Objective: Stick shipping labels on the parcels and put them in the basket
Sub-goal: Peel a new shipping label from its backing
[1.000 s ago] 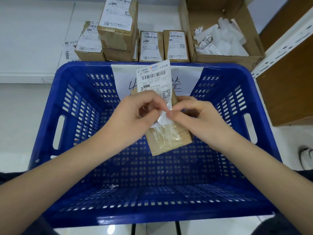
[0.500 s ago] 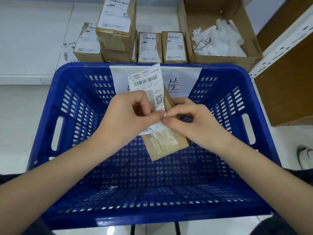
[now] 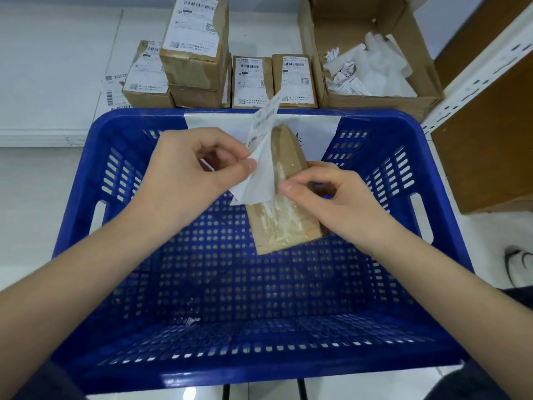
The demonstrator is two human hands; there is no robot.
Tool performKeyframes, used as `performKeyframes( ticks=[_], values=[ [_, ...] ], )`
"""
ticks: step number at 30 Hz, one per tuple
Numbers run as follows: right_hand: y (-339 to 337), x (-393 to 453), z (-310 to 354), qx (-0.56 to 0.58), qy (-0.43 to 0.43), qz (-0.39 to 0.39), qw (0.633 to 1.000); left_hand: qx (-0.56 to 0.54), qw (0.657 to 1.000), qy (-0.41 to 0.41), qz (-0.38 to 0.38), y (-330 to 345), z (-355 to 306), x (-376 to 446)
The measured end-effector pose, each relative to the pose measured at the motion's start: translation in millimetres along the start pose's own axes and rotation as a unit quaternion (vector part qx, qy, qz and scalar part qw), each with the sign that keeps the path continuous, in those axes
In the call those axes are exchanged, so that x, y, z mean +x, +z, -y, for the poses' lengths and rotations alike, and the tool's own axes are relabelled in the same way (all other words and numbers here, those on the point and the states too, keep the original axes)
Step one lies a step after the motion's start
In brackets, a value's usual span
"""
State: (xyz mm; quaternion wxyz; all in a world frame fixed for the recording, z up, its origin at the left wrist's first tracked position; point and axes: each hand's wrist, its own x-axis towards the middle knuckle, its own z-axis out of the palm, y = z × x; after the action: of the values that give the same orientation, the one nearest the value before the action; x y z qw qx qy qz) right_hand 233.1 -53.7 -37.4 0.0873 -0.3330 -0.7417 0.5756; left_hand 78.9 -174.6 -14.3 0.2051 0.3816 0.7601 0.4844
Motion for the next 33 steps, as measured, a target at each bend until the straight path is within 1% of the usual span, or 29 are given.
performKeyframes(
  ticks=[6,11,19,28,33],
  values=[
    [-2,4,2,0.024,-0.027,-0.004,0.999,0.023,0.998,0.014,0.063,12,5,-12],
    [-3,5,-1,0.017,-0.021,-0.001,1.000,0.041,0.996,0.017,0.078,16,8,-16],
    [-5,9,-3,0.017,0.001,-0.031,0.999,0.083,0.995,-0.012,0.047,14,14,-8],
    [-18,12,3,0.018,0.016,-0.038,0.999,0.056,0.998,-0.008,0.026,0,13,4],
    [-30,13,10,0.010,0.023,-0.051,0.998,0.057,0.998,-0.019,0.001,-9,8,9]
  ],
)
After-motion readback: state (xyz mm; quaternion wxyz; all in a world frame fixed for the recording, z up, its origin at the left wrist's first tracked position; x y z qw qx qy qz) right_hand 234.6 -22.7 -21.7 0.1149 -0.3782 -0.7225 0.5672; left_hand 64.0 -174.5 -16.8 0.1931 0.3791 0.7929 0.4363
